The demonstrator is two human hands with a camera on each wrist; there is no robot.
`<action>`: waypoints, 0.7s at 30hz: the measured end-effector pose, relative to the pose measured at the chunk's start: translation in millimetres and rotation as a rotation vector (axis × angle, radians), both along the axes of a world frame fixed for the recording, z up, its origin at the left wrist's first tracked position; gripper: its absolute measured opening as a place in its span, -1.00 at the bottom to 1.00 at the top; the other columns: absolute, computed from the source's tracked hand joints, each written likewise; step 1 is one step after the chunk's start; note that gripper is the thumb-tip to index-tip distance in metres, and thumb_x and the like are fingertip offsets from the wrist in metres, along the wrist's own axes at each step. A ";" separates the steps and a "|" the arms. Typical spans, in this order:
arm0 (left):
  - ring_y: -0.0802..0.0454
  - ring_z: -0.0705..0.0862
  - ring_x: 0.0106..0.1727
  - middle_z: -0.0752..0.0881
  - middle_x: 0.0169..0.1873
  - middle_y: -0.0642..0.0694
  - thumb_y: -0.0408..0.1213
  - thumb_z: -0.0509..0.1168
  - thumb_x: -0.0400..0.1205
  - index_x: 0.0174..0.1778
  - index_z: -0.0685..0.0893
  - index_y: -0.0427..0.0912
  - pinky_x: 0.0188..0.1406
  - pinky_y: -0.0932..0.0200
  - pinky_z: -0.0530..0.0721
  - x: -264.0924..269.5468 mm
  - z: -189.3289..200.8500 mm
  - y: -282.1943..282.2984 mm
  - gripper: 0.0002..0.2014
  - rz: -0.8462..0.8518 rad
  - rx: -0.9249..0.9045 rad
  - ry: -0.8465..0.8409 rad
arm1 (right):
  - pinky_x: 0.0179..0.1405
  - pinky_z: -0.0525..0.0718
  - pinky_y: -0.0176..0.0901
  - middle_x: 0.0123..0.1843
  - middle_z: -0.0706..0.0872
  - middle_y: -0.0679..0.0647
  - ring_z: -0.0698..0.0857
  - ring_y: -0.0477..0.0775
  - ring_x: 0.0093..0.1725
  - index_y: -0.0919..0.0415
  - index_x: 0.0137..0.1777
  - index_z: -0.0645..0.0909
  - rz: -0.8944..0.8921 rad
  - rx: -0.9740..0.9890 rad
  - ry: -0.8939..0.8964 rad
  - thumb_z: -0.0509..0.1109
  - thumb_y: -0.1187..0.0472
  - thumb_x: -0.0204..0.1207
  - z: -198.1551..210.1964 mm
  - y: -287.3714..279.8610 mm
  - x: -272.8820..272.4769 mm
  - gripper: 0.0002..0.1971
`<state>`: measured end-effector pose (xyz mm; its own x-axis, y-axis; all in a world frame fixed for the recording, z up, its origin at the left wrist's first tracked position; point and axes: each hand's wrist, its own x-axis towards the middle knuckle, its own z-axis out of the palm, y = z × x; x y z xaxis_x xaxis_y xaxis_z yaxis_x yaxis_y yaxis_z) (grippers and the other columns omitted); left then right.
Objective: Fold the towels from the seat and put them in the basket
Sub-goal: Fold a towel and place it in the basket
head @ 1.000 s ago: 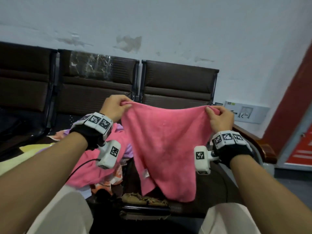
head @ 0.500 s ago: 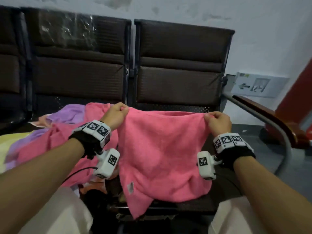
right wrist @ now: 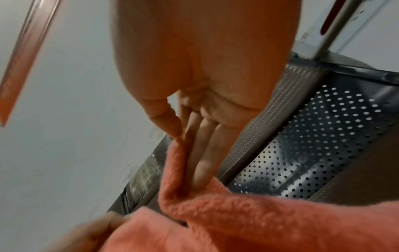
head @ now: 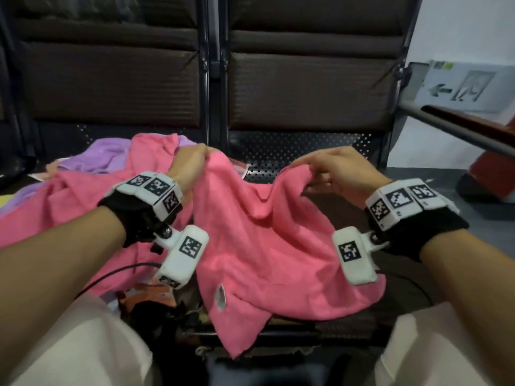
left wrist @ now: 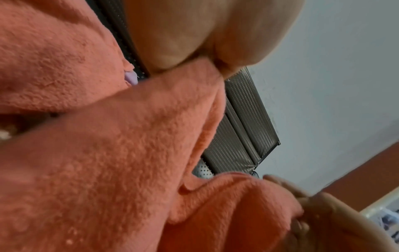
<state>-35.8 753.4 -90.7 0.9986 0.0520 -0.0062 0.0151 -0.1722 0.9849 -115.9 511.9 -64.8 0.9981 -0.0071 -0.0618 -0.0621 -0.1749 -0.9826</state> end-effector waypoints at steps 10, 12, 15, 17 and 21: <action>-0.09 0.66 -0.14 0.68 -0.08 -0.27 -0.42 0.08 0.63 -0.02 0.74 -0.28 -0.10 0.00 0.70 -5.4 1.1 18.5 -0.71 -0.047 0.095 -0.127 | -0.51 0.56 -0.41 -0.42 0.67 0.04 0.60 -0.16 -0.49 0.19 -0.30 0.66 -0.146 -0.161 -0.224 0.39 0.47 0.50 -3.5 -4.5 -1.4 -0.79; -0.18 0.69 0.02 0.72 -0.05 -0.31 -0.40 0.15 0.62 -0.08 0.75 -0.29 0.16 -0.14 0.66 -0.2 -5.6 31.4 -0.76 0.031 0.075 -0.076 | -0.51 0.53 -0.38 -0.45 0.62 0.02 0.57 -0.16 -0.51 0.19 -0.35 0.58 -0.291 -0.010 -0.204 0.35 0.44 0.51 -5.8 -11.7 0.3 -0.76; -0.07 0.61 -0.07 0.71 -0.26 -0.24 -0.37 0.28 0.59 -0.28 0.76 -0.24 0.05 -0.04 0.62 1.1 -11.2 41.4 -0.81 0.173 0.053 -0.036 | -0.40 0.53 -0.39 -0.35 0.53 -0.02 0.56 -0.21 -0.43 0.10 -0.30 0.50 -0.422 0.047 -0.166 0.24 0.39 0.57 -5.3 -21.2 2.9 -0.75; -0.05 0.57 -0.03 0.71 -0.09 -0.32 -0.36 0.27 0.62 0.04 0.72 -0.45 0.12 -0.01 0.61 4.4 -10.6 45.6 -0.77 0.197 0.109 0.001 | -0.32 0.55 -0.34 -0.32 0.56 0.00 0.57 -0.15 -0.38 0.12 -0.26 0.51 -0.485 0.189 -0.151 0.21 0.35 0.60 -3.7 -23.5 4.8 -0.78; -0.01 0.50 0.02 0.62 0.28 -0.43 -0.36 0.19 0.68 0.30 0.57 -0.48 0.20 0.00 0.56 4.0 -6.9 41.6 -0.67 0.107 0.152 0.088 | -0.03 0.75 -0.11 -0.16 0.80 0.26 0.79 0.10 -0.14 0.41 -0.18 0.66 -0.471 0.672 -0.143 0.32 0.35 0.51 -0.4 -18.6 2.1 -0.86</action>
